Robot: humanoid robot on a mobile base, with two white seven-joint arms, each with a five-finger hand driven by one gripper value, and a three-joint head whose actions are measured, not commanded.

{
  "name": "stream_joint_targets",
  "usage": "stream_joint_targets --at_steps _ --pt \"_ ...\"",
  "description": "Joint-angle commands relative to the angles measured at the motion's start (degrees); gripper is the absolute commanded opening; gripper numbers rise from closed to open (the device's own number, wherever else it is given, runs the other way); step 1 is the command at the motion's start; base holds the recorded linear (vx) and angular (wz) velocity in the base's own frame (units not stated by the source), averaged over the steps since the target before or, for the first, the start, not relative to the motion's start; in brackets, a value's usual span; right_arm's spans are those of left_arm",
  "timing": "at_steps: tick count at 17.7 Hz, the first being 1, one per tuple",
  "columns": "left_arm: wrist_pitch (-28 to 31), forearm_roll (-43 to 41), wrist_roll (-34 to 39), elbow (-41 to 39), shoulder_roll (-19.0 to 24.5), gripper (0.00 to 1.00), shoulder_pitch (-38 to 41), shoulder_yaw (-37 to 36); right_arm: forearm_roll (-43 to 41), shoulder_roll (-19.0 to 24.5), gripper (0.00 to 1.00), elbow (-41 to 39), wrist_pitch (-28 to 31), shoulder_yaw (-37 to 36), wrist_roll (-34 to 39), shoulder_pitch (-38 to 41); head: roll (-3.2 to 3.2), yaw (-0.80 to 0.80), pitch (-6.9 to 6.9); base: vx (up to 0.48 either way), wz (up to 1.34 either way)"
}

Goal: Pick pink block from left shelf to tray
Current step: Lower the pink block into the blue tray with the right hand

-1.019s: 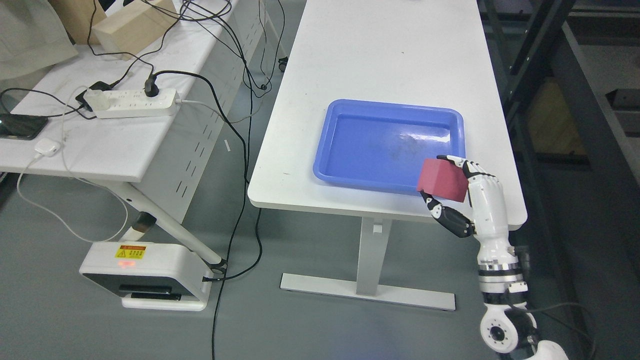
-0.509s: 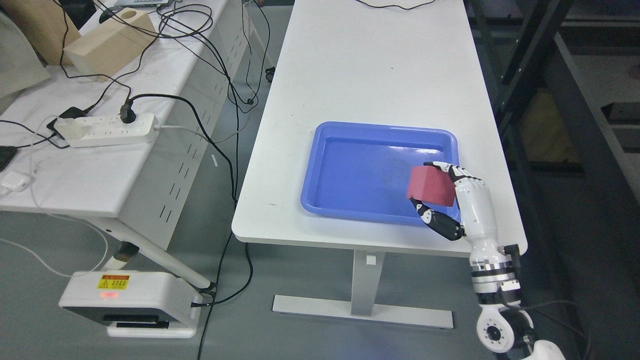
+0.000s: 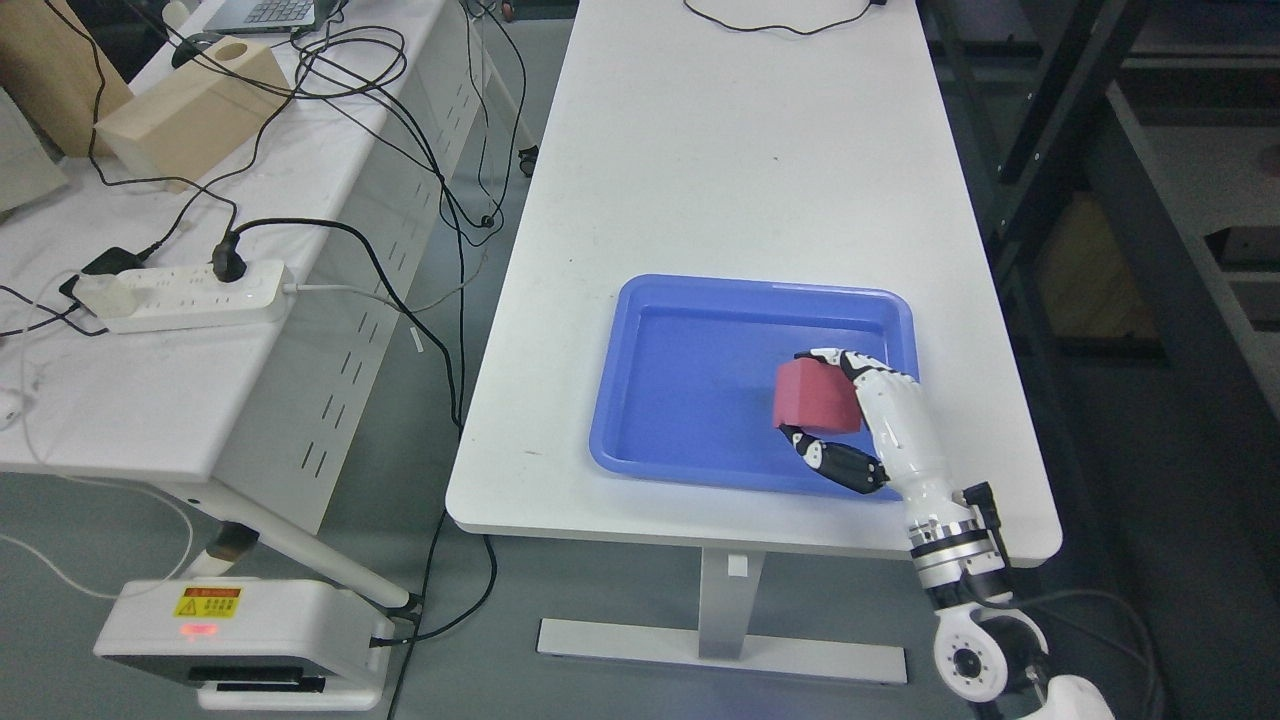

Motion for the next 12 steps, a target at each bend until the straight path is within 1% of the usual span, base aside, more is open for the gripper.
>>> stream_joint_targets --at_steps 1,3,8,9,12 --pt "0.0 0.0 0.0 -1.0 1.0 1.00 1.1 0.0 0.1 0.1 0.05 0.1 0.5 4.9 1.9 0.1 0.00 0.00 0.00 0.085 0.00" --pt "0.0 0.0 0.0 -1.0 1.0 1.00 1.1 0.0 0.8 0.1 0.06 0.1 1.9 7.2 3.7 0.1 0.00 0.00 0.00 0.077 0.00" --pt "0.0 0.0 0.0 -1.0 1.0 1.00 1.1 0.0 2.4 0.0 0.11 0.1 2.8 7.2 4.1 0.1 0.00 0.00 0.00 0.052 0.00" --pt "0.0 0.0 0.0 -1.0 1.0 1.00 1.1 0.0 2.4 0.1 0.14 0.1 2.9 7.1 4.2 0.1 0.00 0.00 0.00 0.031 0.00" --pt "0.0 0.0 0.0 -1.0 1.0 1.00 1.1 0.0 2.4 0.1 0.28 0.1 4.6 7.0 4.3 -0.1 0.00 0.00 0.00 0.025 0.00"
